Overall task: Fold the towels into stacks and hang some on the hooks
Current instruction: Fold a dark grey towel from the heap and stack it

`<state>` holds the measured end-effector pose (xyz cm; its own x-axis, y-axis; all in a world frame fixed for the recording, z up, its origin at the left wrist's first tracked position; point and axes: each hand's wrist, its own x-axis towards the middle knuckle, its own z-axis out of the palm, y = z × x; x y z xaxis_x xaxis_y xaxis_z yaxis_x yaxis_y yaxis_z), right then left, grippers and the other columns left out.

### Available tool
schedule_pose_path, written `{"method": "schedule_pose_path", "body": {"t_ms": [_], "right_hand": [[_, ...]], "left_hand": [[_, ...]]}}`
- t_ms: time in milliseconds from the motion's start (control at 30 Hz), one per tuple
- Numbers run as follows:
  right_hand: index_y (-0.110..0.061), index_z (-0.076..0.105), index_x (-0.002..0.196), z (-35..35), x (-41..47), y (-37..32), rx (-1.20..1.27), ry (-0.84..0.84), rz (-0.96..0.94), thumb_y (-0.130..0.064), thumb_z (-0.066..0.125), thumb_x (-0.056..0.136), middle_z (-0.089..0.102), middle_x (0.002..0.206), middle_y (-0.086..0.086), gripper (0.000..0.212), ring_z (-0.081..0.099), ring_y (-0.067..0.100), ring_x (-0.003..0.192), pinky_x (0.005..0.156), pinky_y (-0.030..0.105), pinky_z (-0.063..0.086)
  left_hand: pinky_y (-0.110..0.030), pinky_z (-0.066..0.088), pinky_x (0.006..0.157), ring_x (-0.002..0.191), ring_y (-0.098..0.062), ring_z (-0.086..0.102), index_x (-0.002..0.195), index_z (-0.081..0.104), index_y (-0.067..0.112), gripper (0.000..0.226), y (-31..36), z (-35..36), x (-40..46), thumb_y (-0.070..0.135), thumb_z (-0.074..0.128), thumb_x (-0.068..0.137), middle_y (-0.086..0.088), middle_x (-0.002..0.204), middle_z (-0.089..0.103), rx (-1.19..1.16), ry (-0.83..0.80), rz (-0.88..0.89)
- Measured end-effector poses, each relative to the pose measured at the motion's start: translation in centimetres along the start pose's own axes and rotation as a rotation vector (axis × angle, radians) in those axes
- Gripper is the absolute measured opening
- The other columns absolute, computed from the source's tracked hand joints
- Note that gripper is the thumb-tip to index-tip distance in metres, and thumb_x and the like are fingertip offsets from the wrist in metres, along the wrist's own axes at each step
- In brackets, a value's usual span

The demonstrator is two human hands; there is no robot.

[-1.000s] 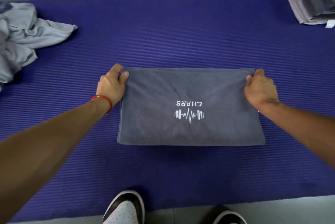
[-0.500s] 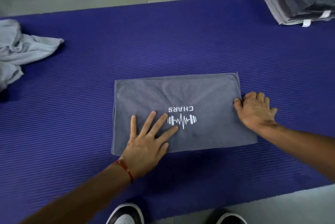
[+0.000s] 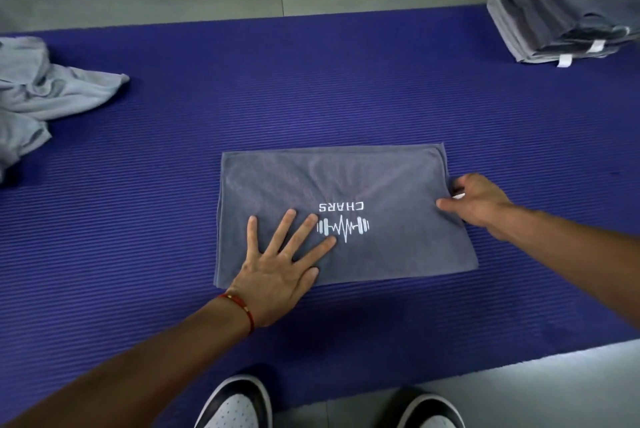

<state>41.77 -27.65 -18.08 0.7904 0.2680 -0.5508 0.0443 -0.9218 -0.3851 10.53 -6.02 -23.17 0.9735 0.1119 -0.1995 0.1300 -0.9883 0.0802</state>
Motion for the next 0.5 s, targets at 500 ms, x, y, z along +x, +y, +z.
{"method": "schedule_pose_path", "body": {"t_ms": [500], "right_hand": [[-0.009,0.071,0.119,-2.3,-2.9,-0.3,0.633,-0.311,0.111,-0.027,0.060,0.102,0.076,0.115,0.005,0.027,0.072,0.025,0.106,0.089,0.044,0.057]], "left_hand": [[-0.080,0.007,0.110,0.156,-0.030,-0.006,0.159,-0.005,0.045,0.056,-0.1,0.0,0.2,0.052,0.014,0.106,0.002,0.170,-0.003,-0.001,-0.017,0.014]]}}
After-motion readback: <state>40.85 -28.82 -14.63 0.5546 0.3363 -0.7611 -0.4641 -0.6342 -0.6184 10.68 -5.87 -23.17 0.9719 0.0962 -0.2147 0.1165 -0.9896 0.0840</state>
